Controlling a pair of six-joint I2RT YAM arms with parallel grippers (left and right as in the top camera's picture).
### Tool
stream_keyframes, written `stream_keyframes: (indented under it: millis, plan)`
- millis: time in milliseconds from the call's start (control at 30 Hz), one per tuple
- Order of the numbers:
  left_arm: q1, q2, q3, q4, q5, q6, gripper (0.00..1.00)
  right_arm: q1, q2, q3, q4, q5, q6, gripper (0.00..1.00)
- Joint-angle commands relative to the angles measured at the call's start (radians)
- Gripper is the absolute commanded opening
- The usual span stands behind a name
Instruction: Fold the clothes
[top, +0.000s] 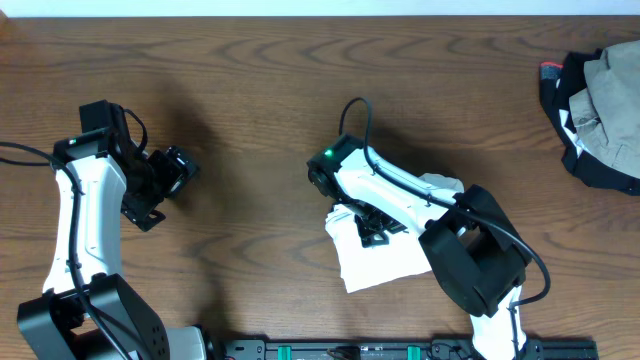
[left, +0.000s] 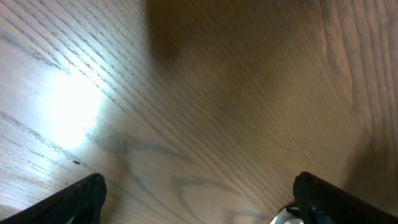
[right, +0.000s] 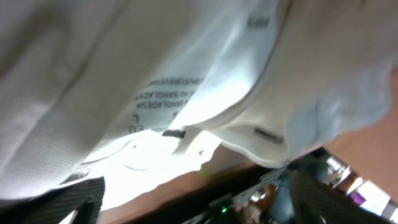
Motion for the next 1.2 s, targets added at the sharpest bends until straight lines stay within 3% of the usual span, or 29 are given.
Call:
stream_keyframes:
  millis: [0, 233, 333, 467, 633, 867, 1033, 1167]
  plan:
    - [0.004, 0.006, -0.007, -0.004, 0.006, 0.032, 0.98, -0.034, -0.025, 0.073, 0.004, 0.040, 0.014, 0.97]
    - [0.003, 0.006, -0.006, -0.007, 0.018, 0.109, 0.98, -0.140, -0.166, 0.205, 0.019, 0.048, -0.015, 0.99]
    - [-0.002, 0.006, -0.007, -0.008, 0.121, 0.208, 0.98, -0.225, -0.238, 0.211, 0.058, 0.008, -0.107, 0.99]
    - [-0.050, 0.006, -0.006, -0.007, 0.246, 0.318, 0.99, -0.350, -0.272, 0.209, 0.090, -0.158, -0.249, 0.99]
    - [-0.172, 0.006, -0.006, -0.011, 0.246, 0.322, 0.99, -0.440, -0.257, 0.173, 0.127, -0.460, -0.490, 0.99]
    - [-0.400, 0.006, -0.006, -0.016, 0.242, 0.361, 0.90, -0.490, -0.255, 0.087, 0.238, -0.507, -0.494, 0.99]
    - [-0.523, 0.006, -0.006, -0.015, 0.242, 0.363, 0.80, -0.601, -0.255, 0.086, 0.287, -0.630, -0.464, 0.99]
    - [-0.616, 0.006, -0.006, -0.021, 0.242, 0.364, 0.79, -0.694, -0.255, 0.086, 0.269, -0.676, -0.465, 0.99]
